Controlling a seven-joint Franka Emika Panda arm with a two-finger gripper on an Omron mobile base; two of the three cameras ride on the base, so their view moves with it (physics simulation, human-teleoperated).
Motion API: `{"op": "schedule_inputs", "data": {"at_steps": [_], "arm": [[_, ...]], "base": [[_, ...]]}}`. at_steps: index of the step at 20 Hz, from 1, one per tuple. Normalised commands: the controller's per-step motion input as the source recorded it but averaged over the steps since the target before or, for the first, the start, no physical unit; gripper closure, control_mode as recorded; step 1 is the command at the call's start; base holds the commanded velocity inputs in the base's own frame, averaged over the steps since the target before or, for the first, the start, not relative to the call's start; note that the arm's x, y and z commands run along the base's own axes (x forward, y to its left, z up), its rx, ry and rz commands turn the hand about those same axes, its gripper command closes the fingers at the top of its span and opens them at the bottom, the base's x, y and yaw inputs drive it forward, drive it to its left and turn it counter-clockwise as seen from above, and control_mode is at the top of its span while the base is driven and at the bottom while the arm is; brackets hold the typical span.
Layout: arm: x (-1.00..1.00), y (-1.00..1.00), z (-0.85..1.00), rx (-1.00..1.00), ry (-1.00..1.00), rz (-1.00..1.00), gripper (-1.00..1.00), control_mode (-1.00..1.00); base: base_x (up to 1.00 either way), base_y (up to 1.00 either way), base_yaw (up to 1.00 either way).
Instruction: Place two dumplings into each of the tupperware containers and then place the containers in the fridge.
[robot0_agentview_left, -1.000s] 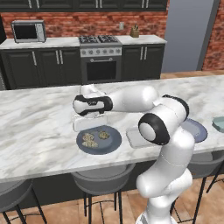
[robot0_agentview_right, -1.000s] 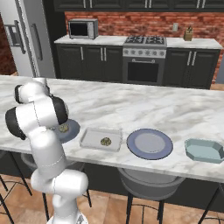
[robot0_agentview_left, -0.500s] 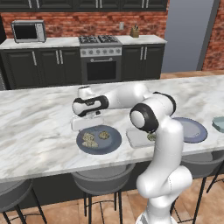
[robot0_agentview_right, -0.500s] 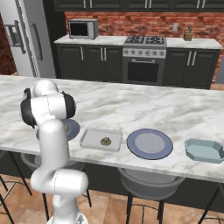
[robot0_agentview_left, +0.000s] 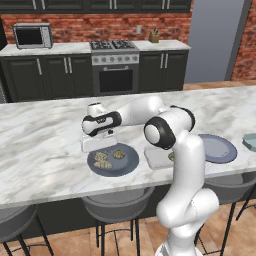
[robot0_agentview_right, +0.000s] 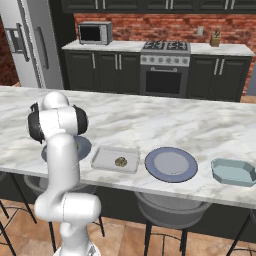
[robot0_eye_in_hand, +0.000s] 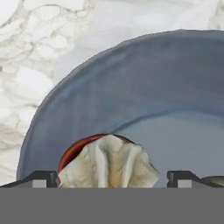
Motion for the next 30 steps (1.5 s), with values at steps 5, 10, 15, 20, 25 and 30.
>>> {"op": "schedule_inputs", "data": {"at_steps": [5, 10, 15, 20, 25, 30], "arm": [[-0.04, -0.17, -0.01, 0.0, 0.0, 0.0, -1.0, -1.0], [-0.09, -0.12, 0.0, 0.0, 0.0, 0.0, -1.0, -1.0], [0.0, 0.0, -0.05, 0.0, -0.01, 0.0, -1.0, -1.0], [-0.09, 0.0, 0.0, 0.0, -0.03, 0.1, -1.0, -1.0], [-0.06, 0.06, 0.0, 0.0, 0.0, 0.03, -1.0, -1.0], [-0.25, 0.0, -0.03, 0.0, 0.0, 0.05, -1.0, -1.0]], "base": [[0.0, 0.0, 0.0], [0.0, 0.0, 0.0], [0.0, 0.0, 0.0], [0.0, 0.0, 0.0], [0.0, 0.0, 0.0], [0.0, 0.0, 0.0]]}}
